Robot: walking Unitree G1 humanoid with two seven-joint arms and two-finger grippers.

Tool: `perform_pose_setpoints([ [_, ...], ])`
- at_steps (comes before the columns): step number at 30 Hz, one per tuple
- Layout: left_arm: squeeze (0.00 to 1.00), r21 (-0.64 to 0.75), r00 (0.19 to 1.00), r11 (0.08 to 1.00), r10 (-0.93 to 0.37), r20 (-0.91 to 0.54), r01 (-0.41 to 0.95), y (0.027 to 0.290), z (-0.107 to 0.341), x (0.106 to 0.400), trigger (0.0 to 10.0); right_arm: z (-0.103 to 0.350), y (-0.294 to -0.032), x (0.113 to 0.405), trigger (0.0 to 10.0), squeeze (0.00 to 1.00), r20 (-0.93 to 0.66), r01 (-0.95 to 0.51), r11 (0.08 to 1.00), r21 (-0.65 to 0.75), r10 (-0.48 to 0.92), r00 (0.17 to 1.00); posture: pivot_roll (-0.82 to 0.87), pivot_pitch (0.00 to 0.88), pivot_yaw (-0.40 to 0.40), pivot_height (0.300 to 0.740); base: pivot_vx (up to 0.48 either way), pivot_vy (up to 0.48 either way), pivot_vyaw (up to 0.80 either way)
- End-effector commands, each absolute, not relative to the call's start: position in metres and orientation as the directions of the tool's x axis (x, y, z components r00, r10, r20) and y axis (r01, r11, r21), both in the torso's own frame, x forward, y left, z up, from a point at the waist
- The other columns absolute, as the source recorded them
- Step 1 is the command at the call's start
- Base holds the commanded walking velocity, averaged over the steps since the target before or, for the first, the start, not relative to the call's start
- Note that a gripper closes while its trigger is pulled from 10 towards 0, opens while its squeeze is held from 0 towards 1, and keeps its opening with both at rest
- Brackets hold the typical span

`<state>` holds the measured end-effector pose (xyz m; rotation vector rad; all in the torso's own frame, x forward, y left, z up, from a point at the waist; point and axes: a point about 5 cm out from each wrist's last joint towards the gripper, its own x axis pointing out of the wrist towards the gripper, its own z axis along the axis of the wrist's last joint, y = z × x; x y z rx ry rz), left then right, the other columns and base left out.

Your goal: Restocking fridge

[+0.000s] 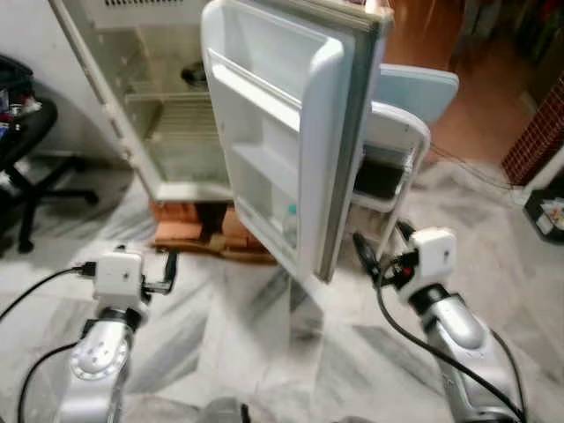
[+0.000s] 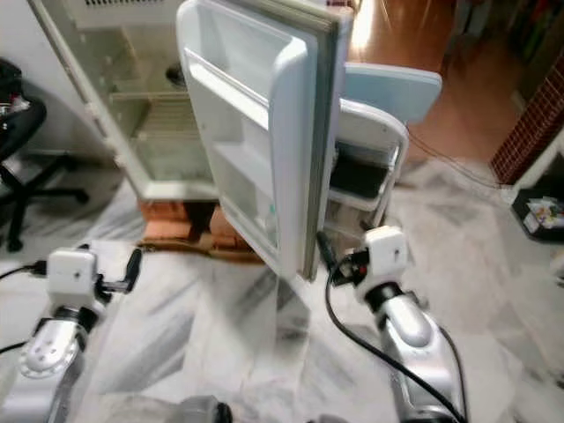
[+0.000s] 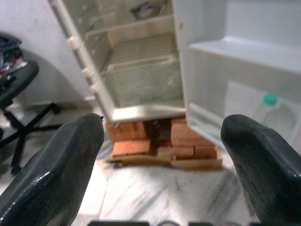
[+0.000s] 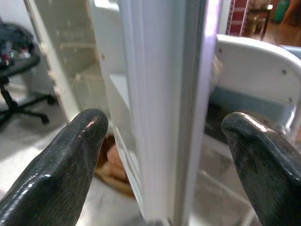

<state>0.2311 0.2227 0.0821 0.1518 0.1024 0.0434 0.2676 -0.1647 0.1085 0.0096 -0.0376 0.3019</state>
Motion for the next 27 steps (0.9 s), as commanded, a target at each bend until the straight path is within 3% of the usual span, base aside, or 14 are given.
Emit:
perform_pose_setpoints([
  [1, 0.0, 0.144, 0.997, 0.989, 0.037, -0.074, -0.026, 0.22, 0.086, 0.231, 10.0, 0.107, -0.164, 0.27, 10.0, 0.0, 0.038, -0.282, 0.959, -0.007, 0.282, 0.959, 0.02, 0.107, 0.035, 0.74, 0.0, 0.0, 0.0],
  [7, 0.0, 0.128, 0.997, 0.992, 0.004, -0.074, 0.005, 0.208, 0.083, 0.231, 10.0, 0.113, -0.158, 0.279, 10.0, 0.0, 0.063, -0.25, 0.968, 0.006, 0.249, 0.966, 0.02, 0.09, 0.026, 0.74, 0.221, 0.0, 0.0],
  [27, 0.0, 0.126, 0.996, 0.992, -0.022, -0.081, 0.032, 0.203, 0.08, 0.233, 10.0, 0.106, -0.157, 0.284, 10.0, 0.0, 0.047, -0.208, 0.977, -0.045, 0.21, 0.977, 0.02, 0.068, 0.026, 0.74, 0.33, 0.0, 0.0],
])
